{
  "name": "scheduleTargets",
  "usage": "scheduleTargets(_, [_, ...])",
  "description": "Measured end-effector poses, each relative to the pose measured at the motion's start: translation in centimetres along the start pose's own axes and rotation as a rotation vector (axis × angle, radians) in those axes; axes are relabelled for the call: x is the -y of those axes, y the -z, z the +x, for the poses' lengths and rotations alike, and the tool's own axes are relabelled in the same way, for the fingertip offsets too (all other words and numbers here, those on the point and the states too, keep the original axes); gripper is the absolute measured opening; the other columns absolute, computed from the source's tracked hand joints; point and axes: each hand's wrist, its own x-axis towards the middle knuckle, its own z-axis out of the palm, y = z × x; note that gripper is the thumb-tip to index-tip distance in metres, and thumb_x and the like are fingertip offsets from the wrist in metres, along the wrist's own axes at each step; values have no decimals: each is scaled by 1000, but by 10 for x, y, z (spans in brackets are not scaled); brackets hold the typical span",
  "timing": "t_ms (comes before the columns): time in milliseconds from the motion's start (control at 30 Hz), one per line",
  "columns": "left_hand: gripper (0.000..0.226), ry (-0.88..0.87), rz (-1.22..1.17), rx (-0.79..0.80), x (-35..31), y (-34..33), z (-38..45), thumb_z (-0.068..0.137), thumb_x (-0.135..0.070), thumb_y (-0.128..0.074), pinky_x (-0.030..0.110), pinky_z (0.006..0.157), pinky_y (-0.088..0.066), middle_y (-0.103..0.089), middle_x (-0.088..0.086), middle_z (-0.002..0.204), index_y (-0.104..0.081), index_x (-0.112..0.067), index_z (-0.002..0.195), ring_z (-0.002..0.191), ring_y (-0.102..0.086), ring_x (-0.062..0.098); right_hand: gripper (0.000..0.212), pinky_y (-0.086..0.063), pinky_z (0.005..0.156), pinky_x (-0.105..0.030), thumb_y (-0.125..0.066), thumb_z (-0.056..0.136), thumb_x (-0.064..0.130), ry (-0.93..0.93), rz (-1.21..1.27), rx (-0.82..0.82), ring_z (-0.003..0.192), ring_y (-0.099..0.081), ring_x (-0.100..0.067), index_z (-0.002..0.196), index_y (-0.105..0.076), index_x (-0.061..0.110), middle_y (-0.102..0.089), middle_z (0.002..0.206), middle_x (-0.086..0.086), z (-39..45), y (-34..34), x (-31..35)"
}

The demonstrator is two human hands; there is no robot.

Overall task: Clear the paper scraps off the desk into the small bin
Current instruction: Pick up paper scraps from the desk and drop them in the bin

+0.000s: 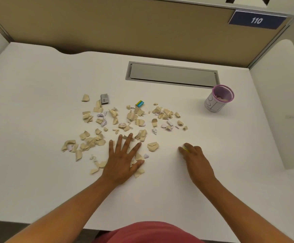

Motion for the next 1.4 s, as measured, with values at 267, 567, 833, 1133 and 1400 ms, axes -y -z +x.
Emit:
scheduleTargets(267, [21,-150,-60,-325,-19,4,28,97,-28,-63,49,93,-50,-71,3,119,-73,-18,113,110,-65,31,16,-51,80,-39,-55,86,0,102,138,-29,98,-56,-23,89,-66,11,-64,101,-1,19,4,19])
scheduleTargets(567, [14,23,-429,-290,-28,21,70,95,-3,-64,21,79,-46,-75,4,93,-77,-7,96,86,-71,27,20,-64,81,-31,-80,79,1,-421,1140,-154,67,-75,-7,81,-84,21,-80,76,2,56,57,-17])
scheduleTargets(833, [10,488,-1042,-290,-75,63,128,88,-14,-81,1,69,-47,-75,-10,85,-74,-21,91,80,-68,-3,14,-57,80,-25,-79,79,15,-421,753,-558,83,-72,-9,91,-85,19,-80,83,4,135,161,-111])
scheduleTargets(1133, [21,322,-1152,-195,-214,117,276,84,-19,-85,32,66,-65,-80,3,90,-80,-21,104,76,-77,19,18,-57,86,-30,-77,86,11,-251,359,-164,103,-70,-22,103,-83,11,-78,109,-7,189,178,-149])
scheduleTargets(1400, [14,226,-742,-74,-265,109,358,87,-15,-84,28,74,-54,-80,10,98,-84,-8,99,91,-75,24,22,-61,75,-30,-72,87,0,-244,546,-190,87,-71,-20,101,-84,12,-80,98,-9,189,199,-187])
